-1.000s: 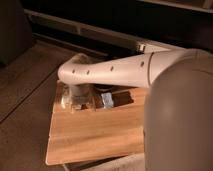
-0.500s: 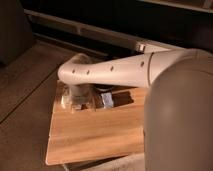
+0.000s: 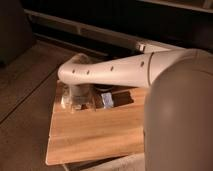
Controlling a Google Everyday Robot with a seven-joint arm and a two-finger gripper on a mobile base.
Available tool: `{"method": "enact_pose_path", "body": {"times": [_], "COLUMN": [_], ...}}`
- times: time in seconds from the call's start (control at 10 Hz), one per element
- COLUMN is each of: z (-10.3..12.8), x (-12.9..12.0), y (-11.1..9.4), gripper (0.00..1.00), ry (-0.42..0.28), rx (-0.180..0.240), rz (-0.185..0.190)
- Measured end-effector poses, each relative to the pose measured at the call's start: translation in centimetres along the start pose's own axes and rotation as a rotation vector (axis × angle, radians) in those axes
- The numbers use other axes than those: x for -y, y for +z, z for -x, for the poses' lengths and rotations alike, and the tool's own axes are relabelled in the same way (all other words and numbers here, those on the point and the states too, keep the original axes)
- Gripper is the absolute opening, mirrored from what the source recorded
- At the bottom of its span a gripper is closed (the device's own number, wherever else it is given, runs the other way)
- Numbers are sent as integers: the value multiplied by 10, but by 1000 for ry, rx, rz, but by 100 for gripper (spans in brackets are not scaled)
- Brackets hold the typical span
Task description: Place the pepper in the ceramic bowl
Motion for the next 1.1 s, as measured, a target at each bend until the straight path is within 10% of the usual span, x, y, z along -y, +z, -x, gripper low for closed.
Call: {"method": "enact_pose_path", "body": {"times": [0.8, 1.1], "z": [0, 30], "x": [0, 6], "y": [0, -11], "gripper": [65, 65], "ry": [0, 12], "rx": [2, 109], "rz": [0, 16]}}
